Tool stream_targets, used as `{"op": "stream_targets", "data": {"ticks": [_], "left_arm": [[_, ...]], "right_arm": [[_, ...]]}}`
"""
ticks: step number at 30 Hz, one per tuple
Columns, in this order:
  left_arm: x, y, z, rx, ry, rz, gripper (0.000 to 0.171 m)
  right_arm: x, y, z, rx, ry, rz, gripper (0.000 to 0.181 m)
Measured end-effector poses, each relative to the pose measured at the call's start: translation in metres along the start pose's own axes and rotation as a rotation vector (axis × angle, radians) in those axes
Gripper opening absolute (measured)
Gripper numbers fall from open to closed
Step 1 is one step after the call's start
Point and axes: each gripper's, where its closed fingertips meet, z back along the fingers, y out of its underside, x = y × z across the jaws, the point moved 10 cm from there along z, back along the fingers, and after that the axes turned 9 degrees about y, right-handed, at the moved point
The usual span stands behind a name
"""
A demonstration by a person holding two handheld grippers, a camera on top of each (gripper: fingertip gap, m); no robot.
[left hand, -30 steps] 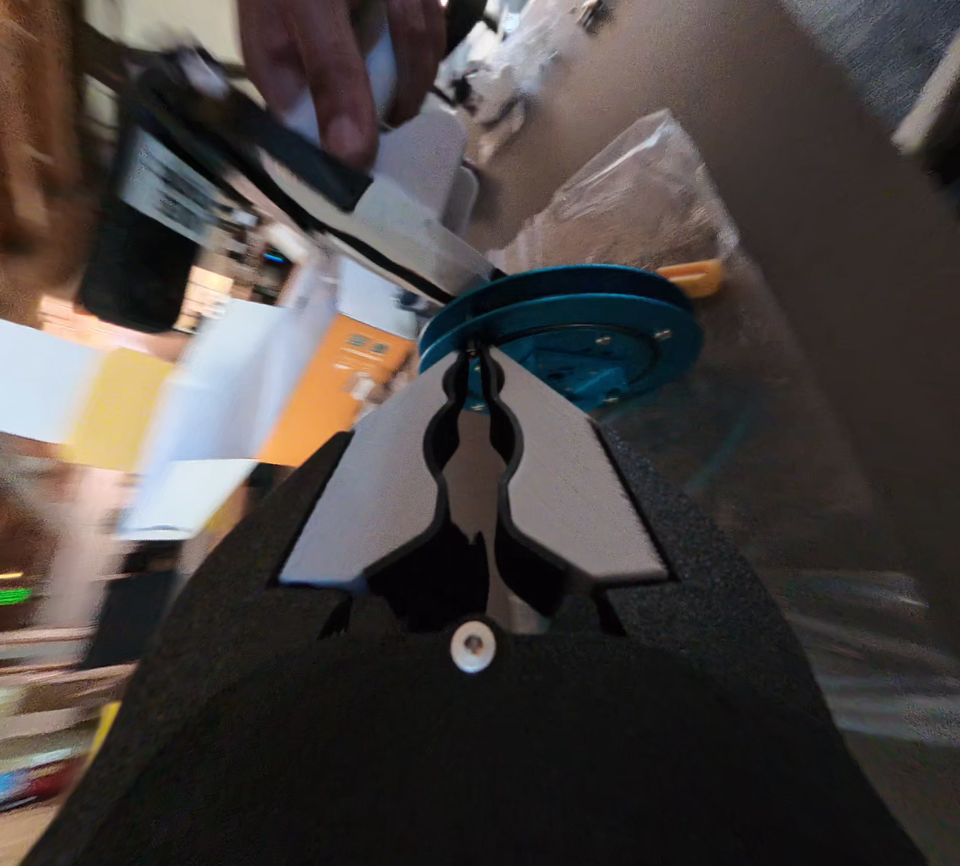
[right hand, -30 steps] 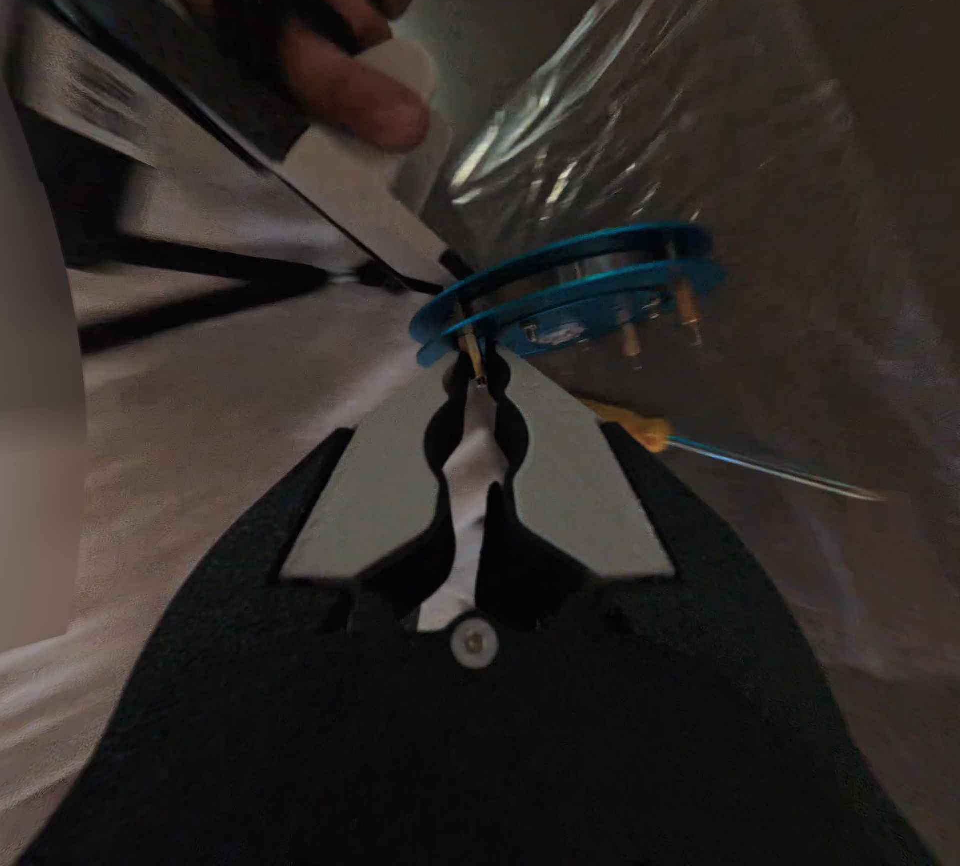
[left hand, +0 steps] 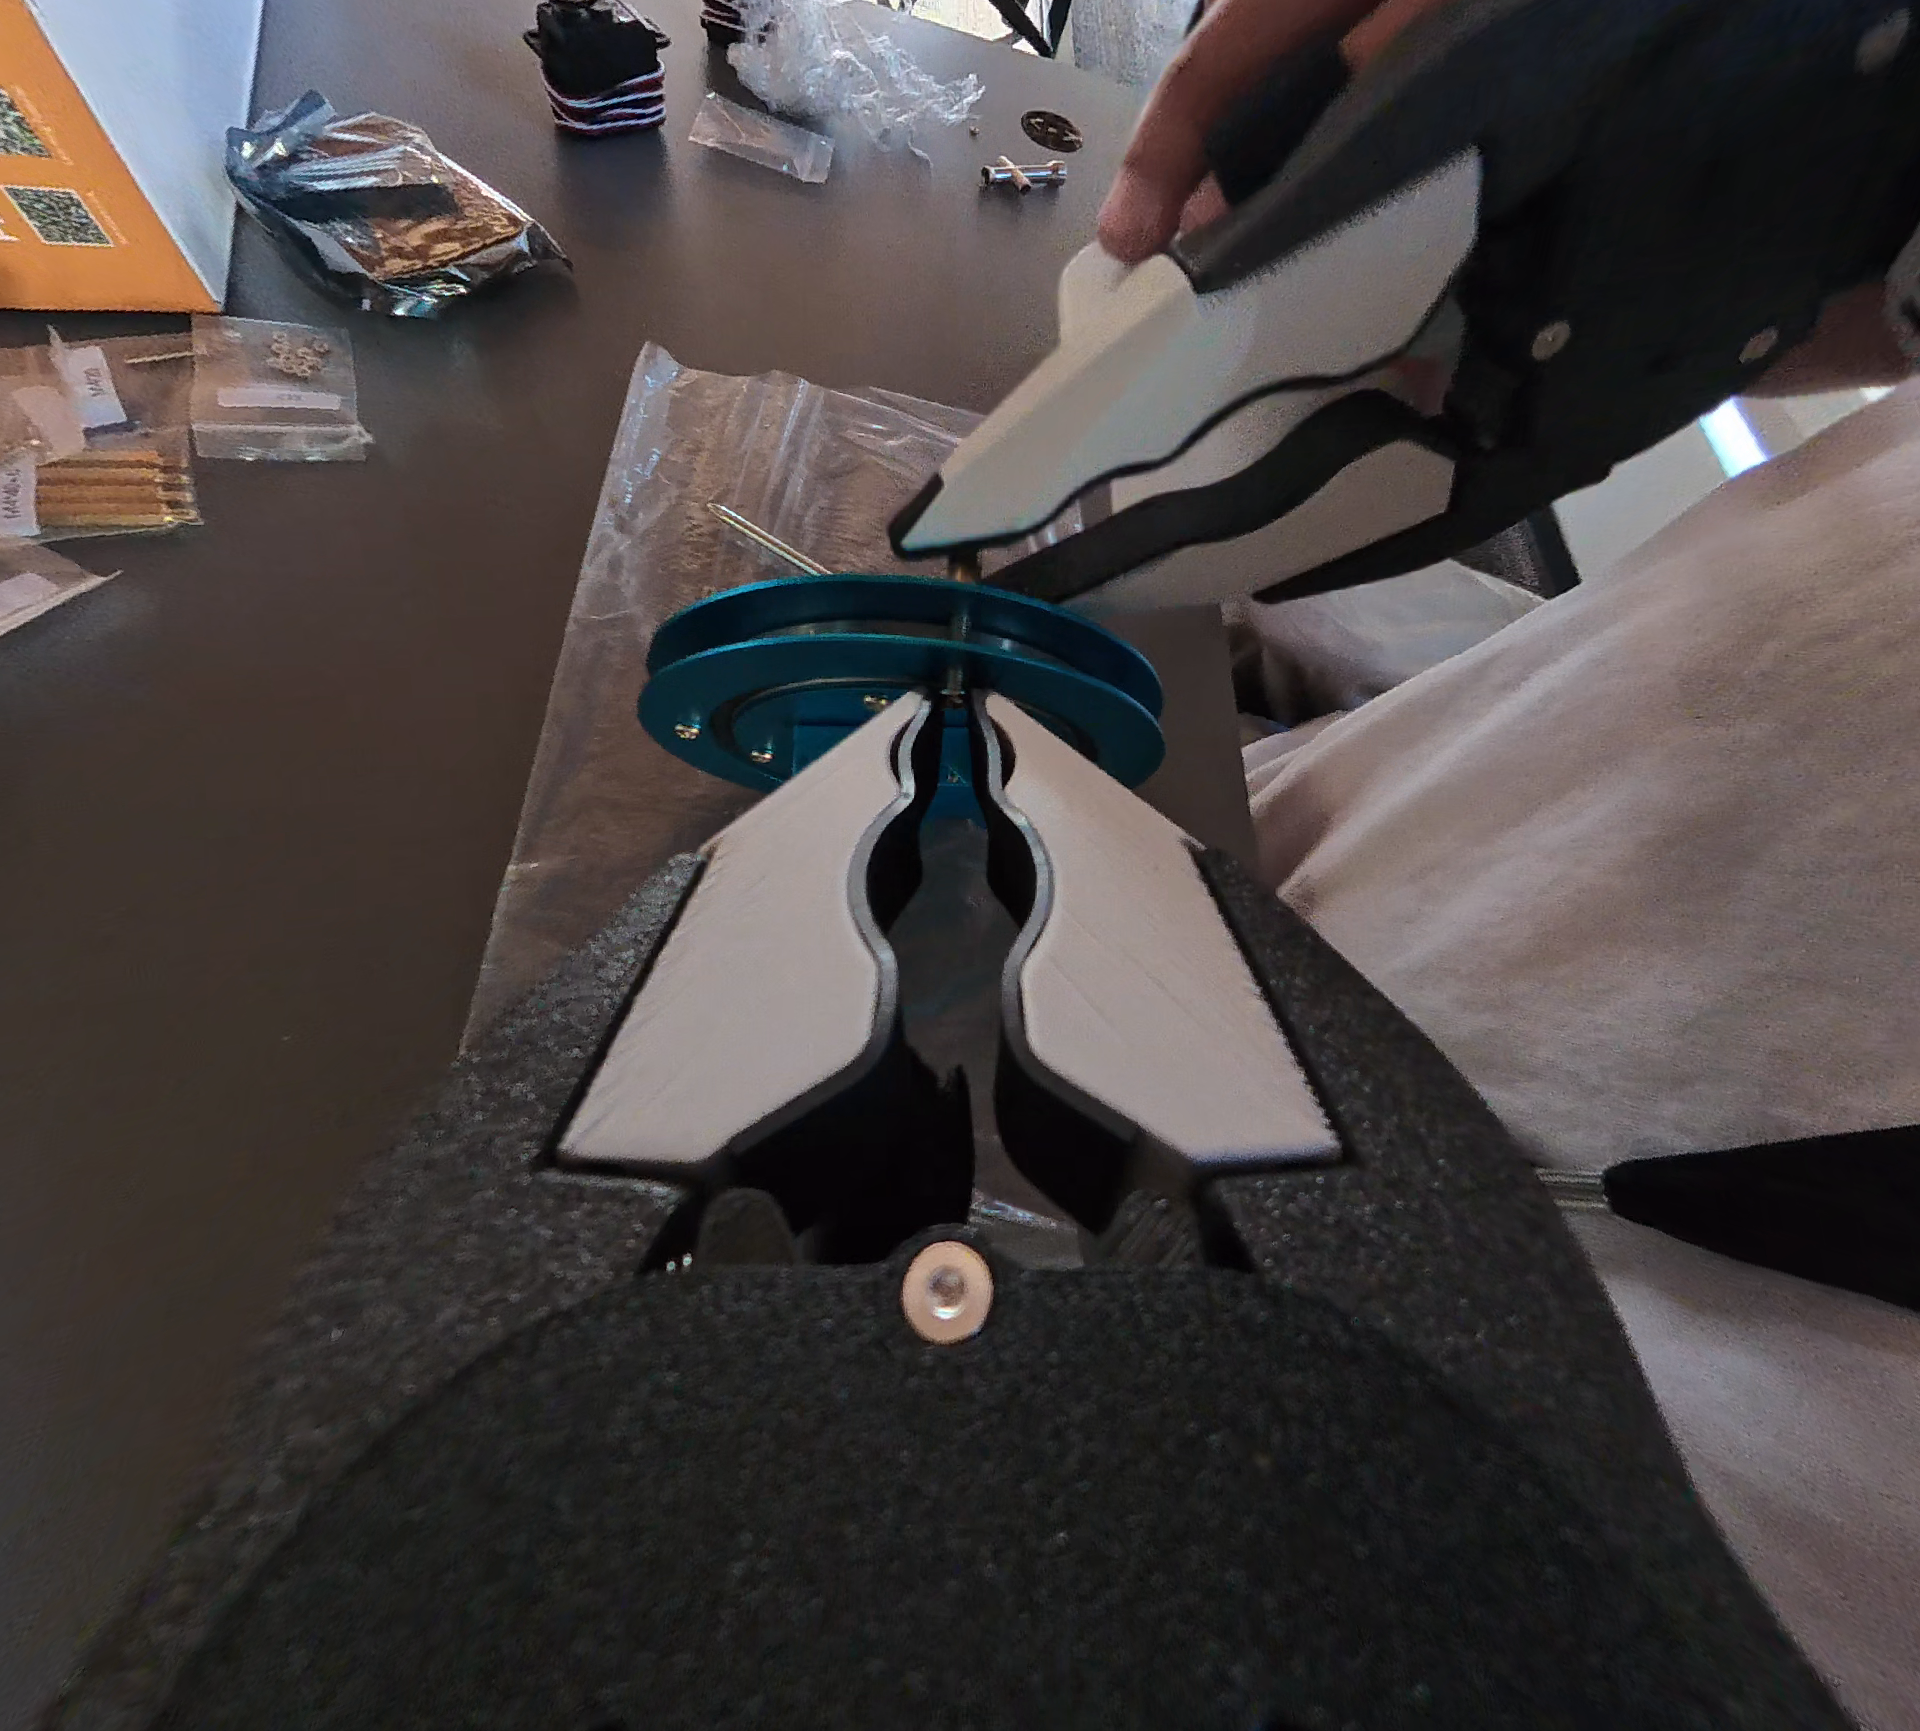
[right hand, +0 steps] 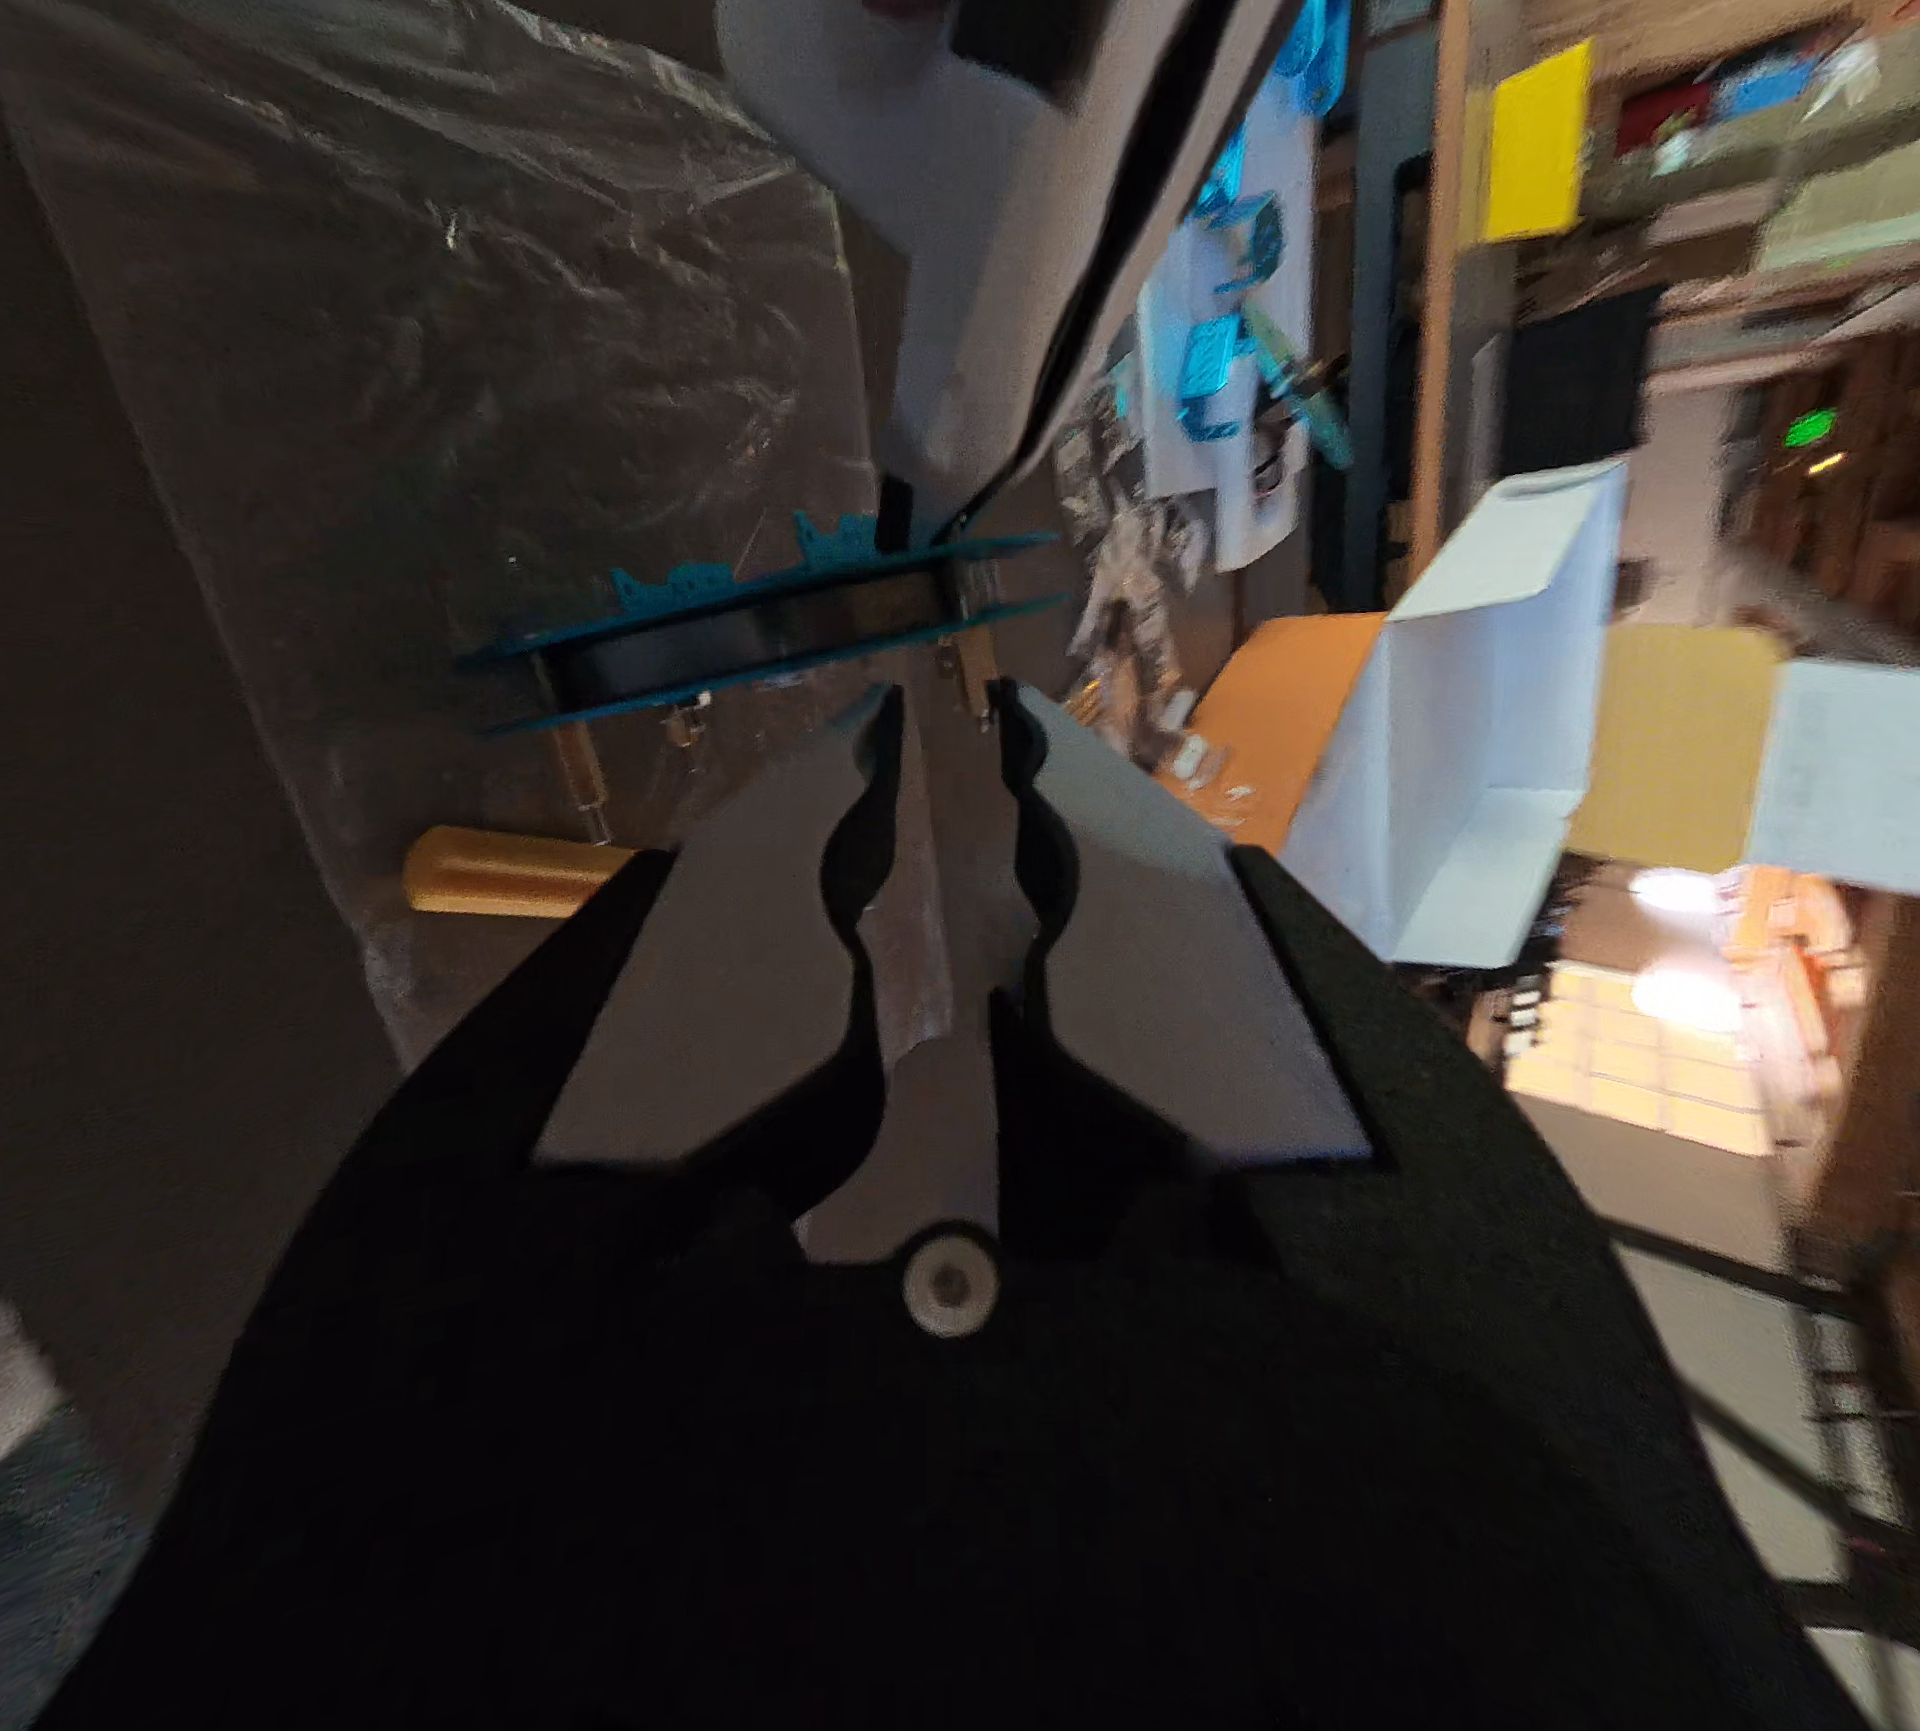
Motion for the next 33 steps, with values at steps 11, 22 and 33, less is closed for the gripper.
{"op": "stream_targets", "data": {"ticks": [11, 22, 33], "left_arm": [[0.008, 0.005, 0.012, -0.084, 0.159, 0.126, 0.013], [0.019, 0.002, 0.013, -0.118, 0.202, 0.078, 0.01], [0.028, 0.005, 0.011, -0.132, 0.224, 0.112, 0.009]], "right_arm": [[0.01, -0.006, 0.002, -0.05, 0.168, 0.176, 0.004], [0.009, 0.0, -0.002, -0.103, 0.175, 0.109, 0.004], [0.014, 0.004, -0.005, -0.186, 0.259, 0.172, 0.004]]}}
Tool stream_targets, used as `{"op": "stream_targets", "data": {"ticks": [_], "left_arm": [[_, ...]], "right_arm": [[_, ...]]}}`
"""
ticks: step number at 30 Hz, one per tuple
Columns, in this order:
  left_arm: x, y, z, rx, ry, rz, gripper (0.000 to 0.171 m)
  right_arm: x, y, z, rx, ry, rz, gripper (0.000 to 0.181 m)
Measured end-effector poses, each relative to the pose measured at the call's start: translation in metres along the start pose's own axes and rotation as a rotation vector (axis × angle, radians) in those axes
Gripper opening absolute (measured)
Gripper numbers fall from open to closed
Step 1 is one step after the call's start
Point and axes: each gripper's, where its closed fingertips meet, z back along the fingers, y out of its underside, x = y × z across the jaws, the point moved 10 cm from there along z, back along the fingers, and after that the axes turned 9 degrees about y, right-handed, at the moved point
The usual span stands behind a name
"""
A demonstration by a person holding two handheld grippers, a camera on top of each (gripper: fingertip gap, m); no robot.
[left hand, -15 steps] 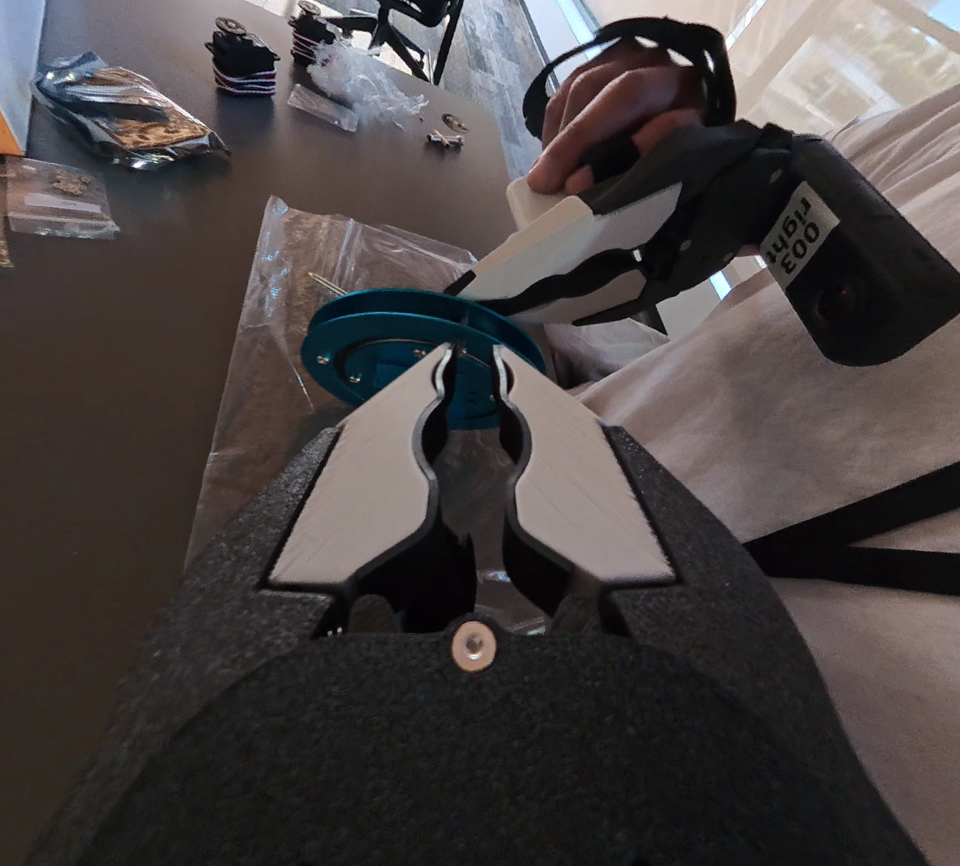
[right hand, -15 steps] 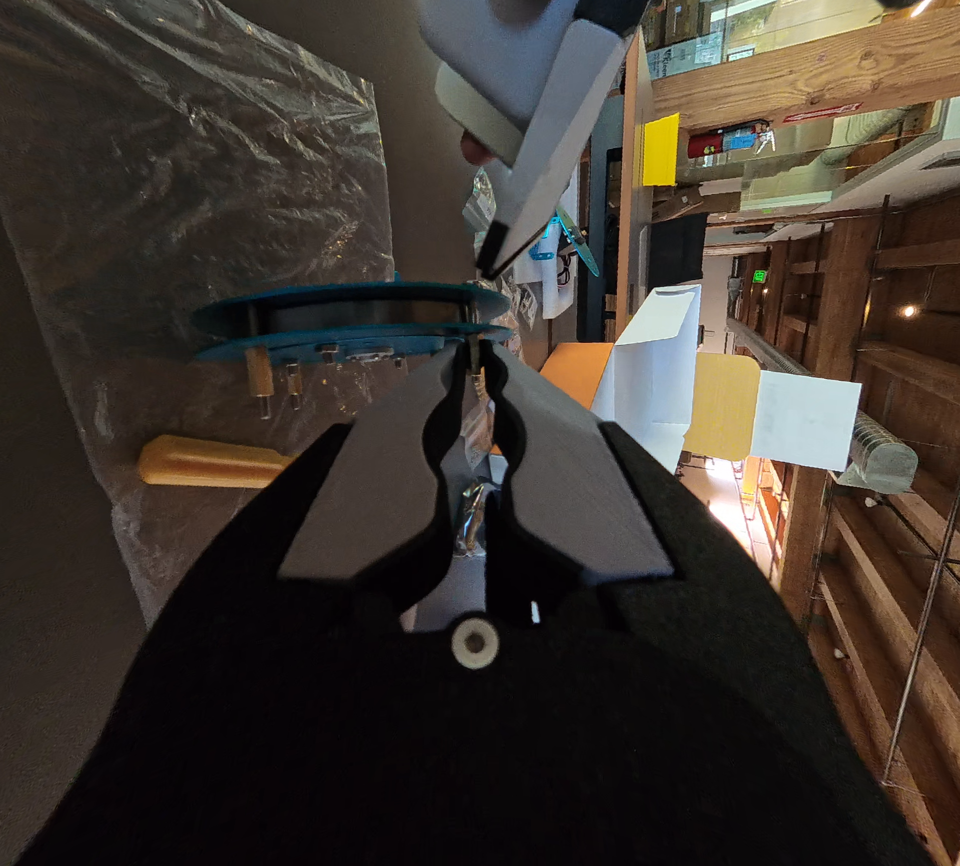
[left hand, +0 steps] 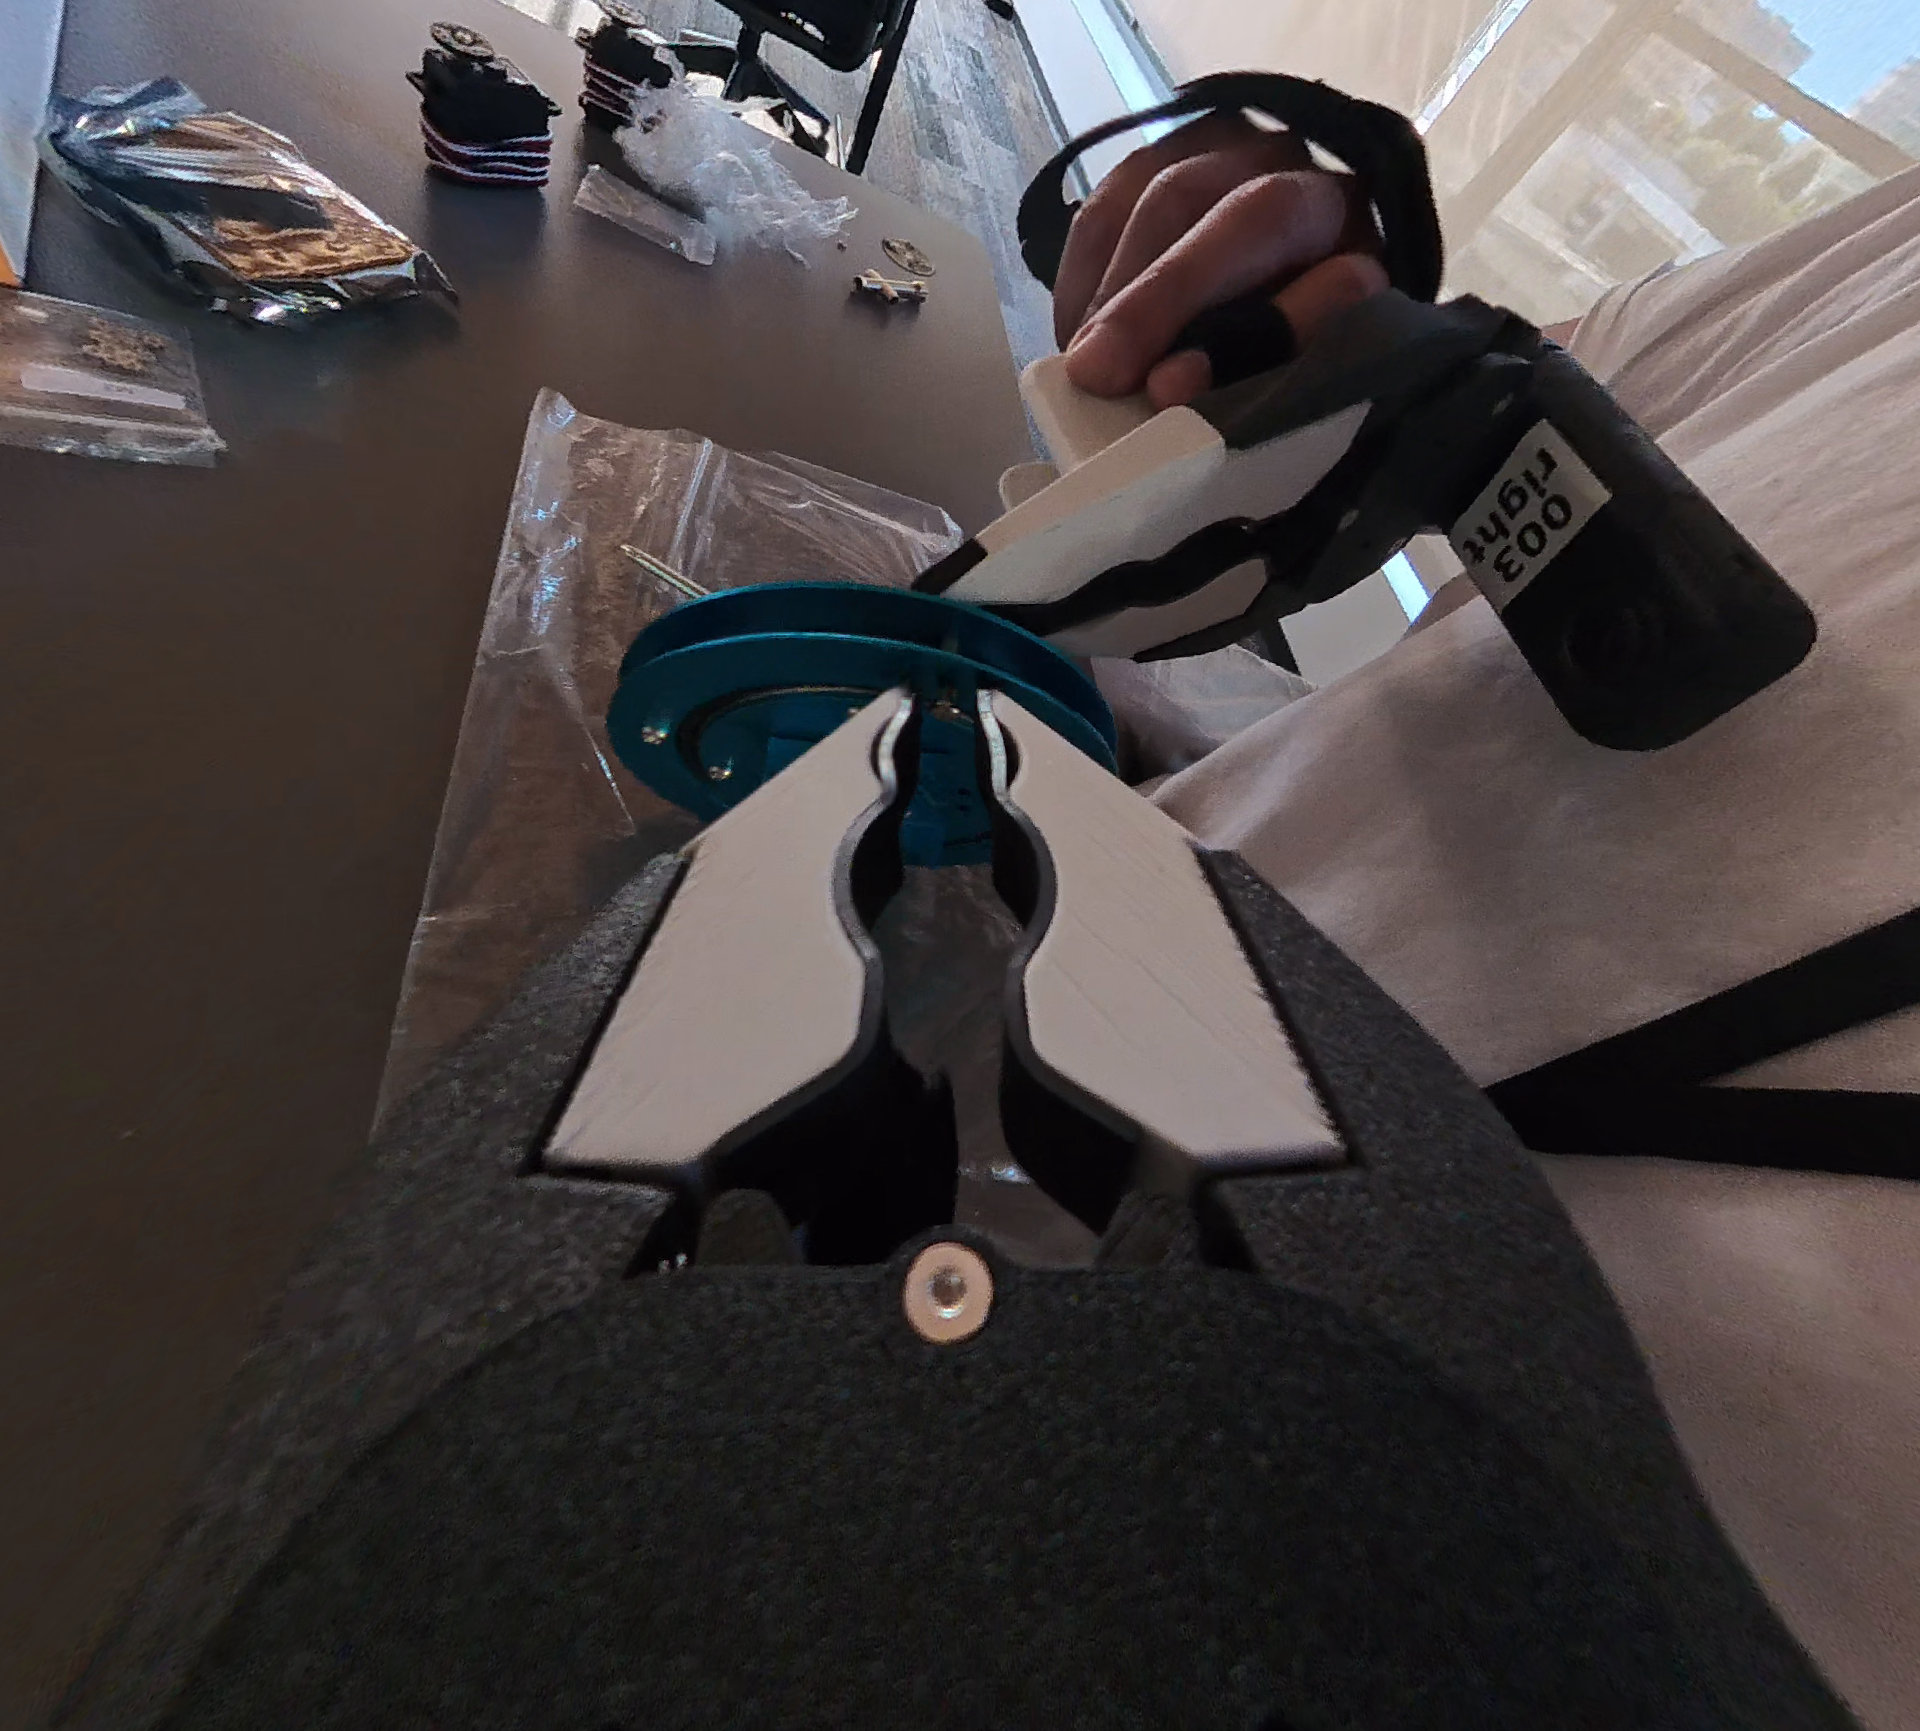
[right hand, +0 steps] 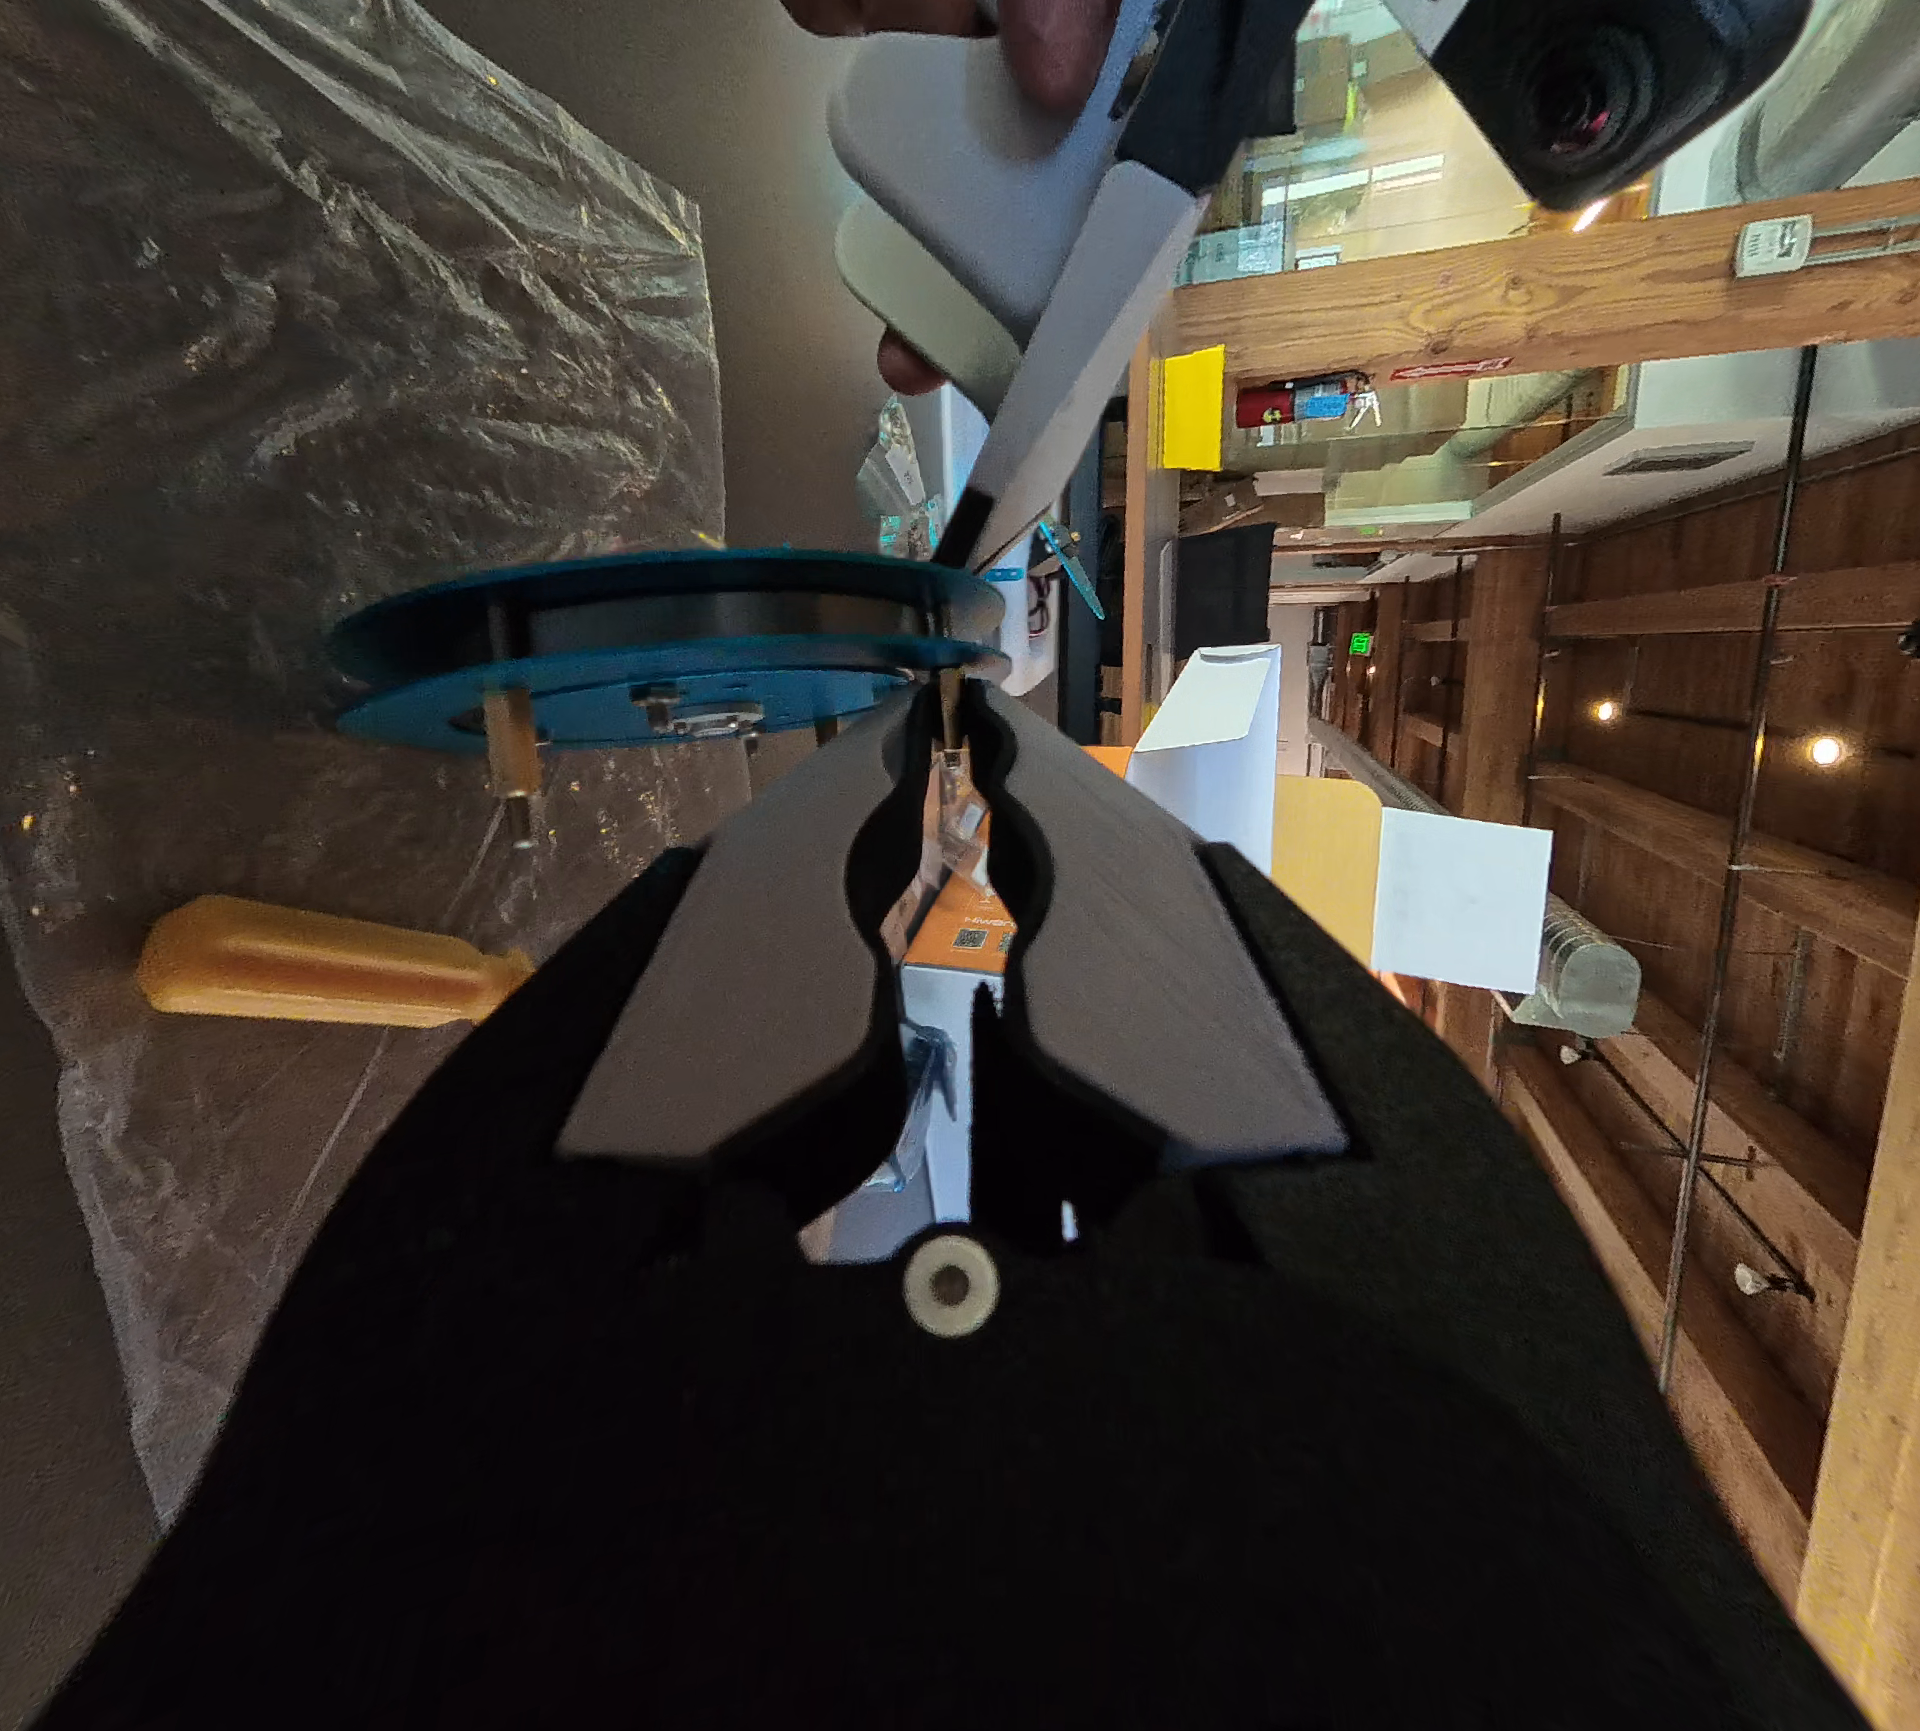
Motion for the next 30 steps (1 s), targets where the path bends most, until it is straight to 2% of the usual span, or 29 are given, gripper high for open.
{"op": "stream_targets", "data": {"ticks": [5, 8, 10, 13, 15, 17, 18, 20, 24, 26, 27, 30], "left_arm": [[0.0, 0.001, -0.003, 0.01, 0.0, -0.026, 0.006], [-0.006, 0.001, -0.006, 0.035, -0.065, -0.148, 0.005], [-0.015, 0.003, -0.009, 0.074, -0.121, -0.3, 0.005], [-0.026, 0.006, -0.018, 0.113, -0.206, -0.484, 0.005], [-0.034, 0.007, -0.024, 0.152, -0.236, -0.583, 0.003], [-0.037, 0.007, -0.025, 0.168, -0.27, -0.609, 0.004], [-0.035, 0.006, -0.023, 0.163, -0.277, -0.586, 0.003], [-0.029, 0.004, -0.019, 0.133, -0.254, -0.502, 0.003], [-0.018, 0.001, -0.016, 0.066, -0.166, -0.283, 0.005], [-0.014, 0.0, -0.014, 0.04, -0.14, -0.196, 0.004], [-0.013, 0.001, -0.013, 0.029, -0.115, -0.158, 0.004], [-0.01, 0.002, -0.011, 0.009, -0.085, -0.094, 0.004]], "right_arm": [[-0.002, 0.001, 0.0, -0.003, -0.009, 0.018, 0.004], [-0.01, 0.0, -0.003, 0.038, -0.102, -0.073, 0.004], [-0.028, 0.004, -0.006, 0.075, -0.329, -0.308, 0.004], [-0.051, 0.022, -0.02, 0.13, -0.801, -0.707, 0.004], [-0.056, 0.039, -0.037, 0.211, -1.175, -1.002, 0.003], [-0.05, 0.055, -0.055, 0.278, -1.458, -1.241, 0.004], [-0.049, 0.057, -0.059, 0.242, -1.461, -1.244, 0.004], [-0.055, 0.049, -0.051, 0.179, -1.256, -1.073, 0.004], [-0.055, 0.016, -0.011, 0.17, -0.665, -0.47, 0.023], [-0.043, 0.0, 0.001, 0.147, -0.442, -0.216, 0.019], [-0.036, -0.005, 0.002, 0.137, -0.364, -0.117, 0.006], [-0.022, -0.007, 0.0, 0.124, -0.254, 0.0, 0.006]]}}
